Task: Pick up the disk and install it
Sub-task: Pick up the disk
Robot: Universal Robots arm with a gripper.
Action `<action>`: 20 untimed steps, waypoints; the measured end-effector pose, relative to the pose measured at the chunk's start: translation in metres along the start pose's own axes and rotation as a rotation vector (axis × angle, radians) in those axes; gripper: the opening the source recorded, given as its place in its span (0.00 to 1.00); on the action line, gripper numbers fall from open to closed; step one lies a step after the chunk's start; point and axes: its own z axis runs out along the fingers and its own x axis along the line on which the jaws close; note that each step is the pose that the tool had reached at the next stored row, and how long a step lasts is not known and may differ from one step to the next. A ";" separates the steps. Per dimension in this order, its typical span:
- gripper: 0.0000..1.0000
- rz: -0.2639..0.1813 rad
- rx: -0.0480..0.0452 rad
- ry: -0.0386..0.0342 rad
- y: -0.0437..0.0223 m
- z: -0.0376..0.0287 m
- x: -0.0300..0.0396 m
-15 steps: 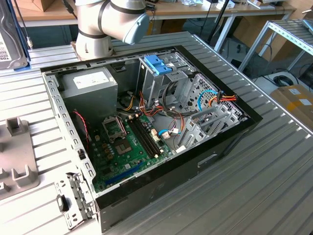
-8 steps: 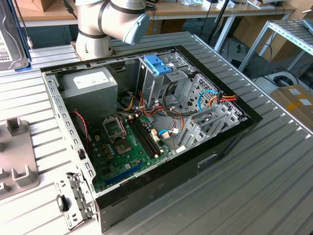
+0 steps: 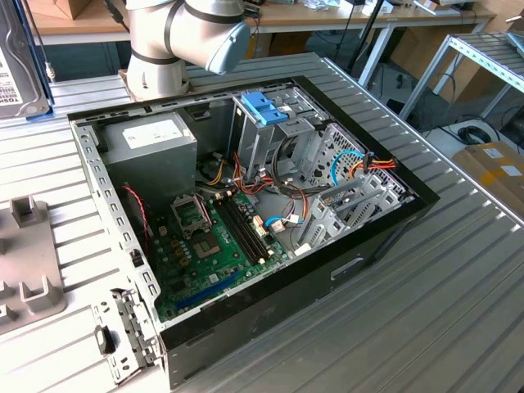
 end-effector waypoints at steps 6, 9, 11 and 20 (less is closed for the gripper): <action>0.37 0.000 0.0000 0.0004 -0.0012 0.0009 0.0008; 0.37 0.000 0.0000 0.0004 -0.0013 0.0009 0.0013; 0.37 0.000 0.0000 0.0004 -0.0014 0.0009 0.0018; 0.37 0.000 0.0000 0.0023 -0.0019 0.0012 0.0035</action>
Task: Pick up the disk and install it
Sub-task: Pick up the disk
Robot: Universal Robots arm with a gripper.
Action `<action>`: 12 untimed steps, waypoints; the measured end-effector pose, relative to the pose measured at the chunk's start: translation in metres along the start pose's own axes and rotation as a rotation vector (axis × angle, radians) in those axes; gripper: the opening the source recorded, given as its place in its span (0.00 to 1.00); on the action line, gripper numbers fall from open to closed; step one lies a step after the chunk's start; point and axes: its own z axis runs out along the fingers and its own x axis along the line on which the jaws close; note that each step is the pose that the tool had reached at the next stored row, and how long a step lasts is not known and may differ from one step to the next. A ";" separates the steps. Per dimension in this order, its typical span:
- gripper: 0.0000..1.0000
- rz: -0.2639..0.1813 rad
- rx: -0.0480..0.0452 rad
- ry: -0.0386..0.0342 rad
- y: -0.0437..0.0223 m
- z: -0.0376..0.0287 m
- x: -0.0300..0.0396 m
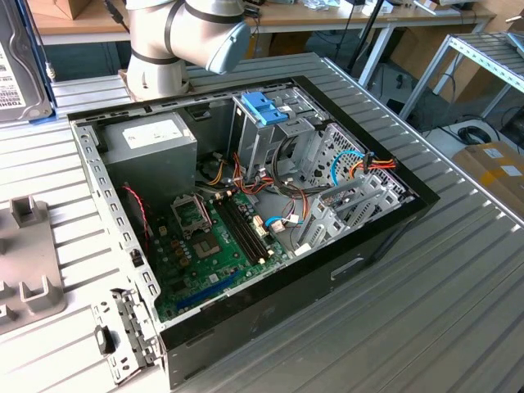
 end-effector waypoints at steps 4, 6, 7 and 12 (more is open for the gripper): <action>0.37 0.000 0.0002 0.0004 -0.0001 0.0002 0.0003; 0.37 0.000 0.0002 0.0005 -0.0001 0.0002 0.0011; 0.37 0.000 0.0001 0.0005 -0.0001 0.0002 0.0012; 0.37 0.000 0.0001 0.0005 -0.0004 0.0004 0.0055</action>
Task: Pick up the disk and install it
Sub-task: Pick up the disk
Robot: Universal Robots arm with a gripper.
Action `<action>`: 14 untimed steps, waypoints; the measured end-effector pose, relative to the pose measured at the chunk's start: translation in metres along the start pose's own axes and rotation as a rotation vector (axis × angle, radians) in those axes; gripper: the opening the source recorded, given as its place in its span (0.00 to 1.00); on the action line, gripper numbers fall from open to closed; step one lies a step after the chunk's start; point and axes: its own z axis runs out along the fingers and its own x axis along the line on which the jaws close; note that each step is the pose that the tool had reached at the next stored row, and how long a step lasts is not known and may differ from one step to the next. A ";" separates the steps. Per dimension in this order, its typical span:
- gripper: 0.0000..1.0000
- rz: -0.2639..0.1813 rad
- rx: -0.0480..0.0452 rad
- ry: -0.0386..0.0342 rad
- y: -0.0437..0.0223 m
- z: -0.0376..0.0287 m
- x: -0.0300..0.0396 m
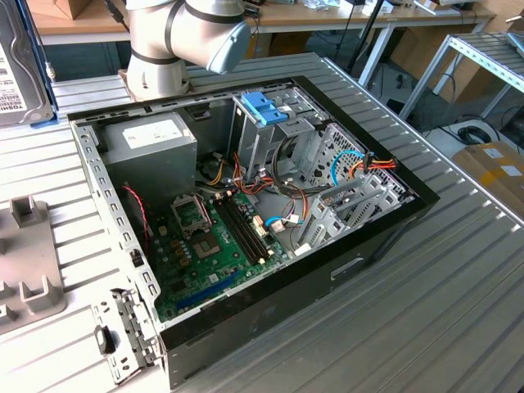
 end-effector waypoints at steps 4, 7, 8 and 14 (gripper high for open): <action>0.37 0.000 0.0000 0.0004 0.0000 0.0002 0.0010; 0.37 0.000 0.0000 0.0005 -0.0001 0.0002 0.0014; 0.37 0.000 0.0000 0.0006 -0.0001 0.0002 0.0017; 0.37 0.000 0.0000 0.0005 -0.0001 0.0003 0.0024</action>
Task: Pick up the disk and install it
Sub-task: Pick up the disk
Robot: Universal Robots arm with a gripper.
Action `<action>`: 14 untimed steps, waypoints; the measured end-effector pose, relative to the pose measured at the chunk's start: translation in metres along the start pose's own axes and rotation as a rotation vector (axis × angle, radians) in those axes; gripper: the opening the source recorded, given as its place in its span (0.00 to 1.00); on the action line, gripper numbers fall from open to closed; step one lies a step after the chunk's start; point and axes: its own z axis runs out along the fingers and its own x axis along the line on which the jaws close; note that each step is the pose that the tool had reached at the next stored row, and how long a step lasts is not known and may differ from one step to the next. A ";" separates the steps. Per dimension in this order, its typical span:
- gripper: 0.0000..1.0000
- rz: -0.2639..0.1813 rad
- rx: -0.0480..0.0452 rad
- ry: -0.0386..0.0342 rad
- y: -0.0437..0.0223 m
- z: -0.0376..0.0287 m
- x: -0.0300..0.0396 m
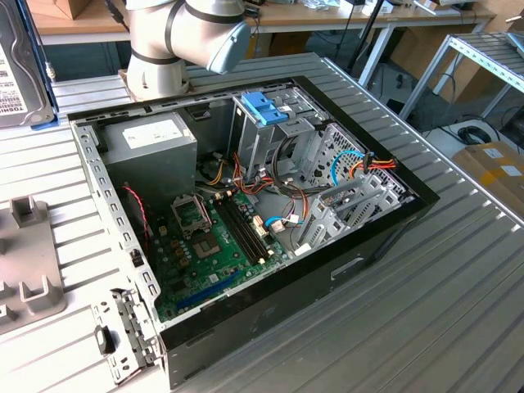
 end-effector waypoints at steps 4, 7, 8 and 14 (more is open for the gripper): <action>0.37 0.000 0.0000 0.0000 0.0000 0.0000 0.0005; 0.37 0.000 0.0001 0.0031 -0.0006 0.0001 0.0010; 0.37 0.000 0.0002 0.0031 -0.0006 0.0001 0.0011; 0.37 0.000 0.0005 0.0099 -0.0029 0.0013 0.0009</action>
